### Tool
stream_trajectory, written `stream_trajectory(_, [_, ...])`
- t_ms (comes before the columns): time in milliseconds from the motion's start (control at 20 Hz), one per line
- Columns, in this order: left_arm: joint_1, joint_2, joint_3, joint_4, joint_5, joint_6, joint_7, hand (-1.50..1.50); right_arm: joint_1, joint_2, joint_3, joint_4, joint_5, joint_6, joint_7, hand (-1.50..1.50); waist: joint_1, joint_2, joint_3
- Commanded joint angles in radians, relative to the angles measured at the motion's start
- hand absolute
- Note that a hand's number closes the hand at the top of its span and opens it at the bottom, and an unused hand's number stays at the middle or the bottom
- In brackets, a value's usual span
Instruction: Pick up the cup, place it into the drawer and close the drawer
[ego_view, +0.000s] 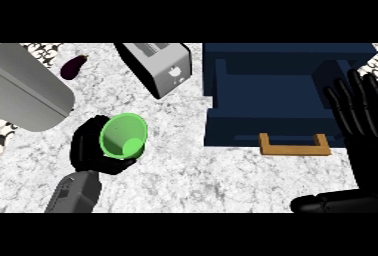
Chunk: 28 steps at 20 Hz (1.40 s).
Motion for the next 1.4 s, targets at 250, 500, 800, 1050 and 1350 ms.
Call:
stream_trajectory(250, [-0.009,-0.067,-0.093,-0.416,0.055,0.114,0.342,1.5,0.036,0.01,-0.003,0.051,0.016,0.029,-0.087,-1.5,-0.007,0.003,0.0])
stream_trajectory(500, [-0.099,-0.079,-0.172,-0.529,0.054,0.273,0.485,1.5,0.057,-0.002,-0.018,0.004,0.0,0.031,-0.051,-1.5,-0.012,0.003,-0.001])
stream_trajectory(800, [-0.287,-0.052,-0.139,-0.463,0.034,0.309,0.582,1.5,-0.049,-0.001,-0.005,0.044,0.029,-0.01,-0.01,-1.5,-0.013,0.005,-0.001])
stream_trajectory(1050, [-0.502,-0.079,-0.167,-0.391,-0.02,0.454,0.678,1.5,0.015,0.001,-0.006,-0.016,0.003,0.011,-0.006,-1.5,-0.02,0.005,-0.001])
stream_trajectory(1350, [-0.635,-0.079,-0.188,-0.212,-0.019,0.494,0.629,1.5,0.049,-0.022,-0.059,0.018,-0.042,0.056,-0.049,-1.5,-0.024,0.006,-0.001])
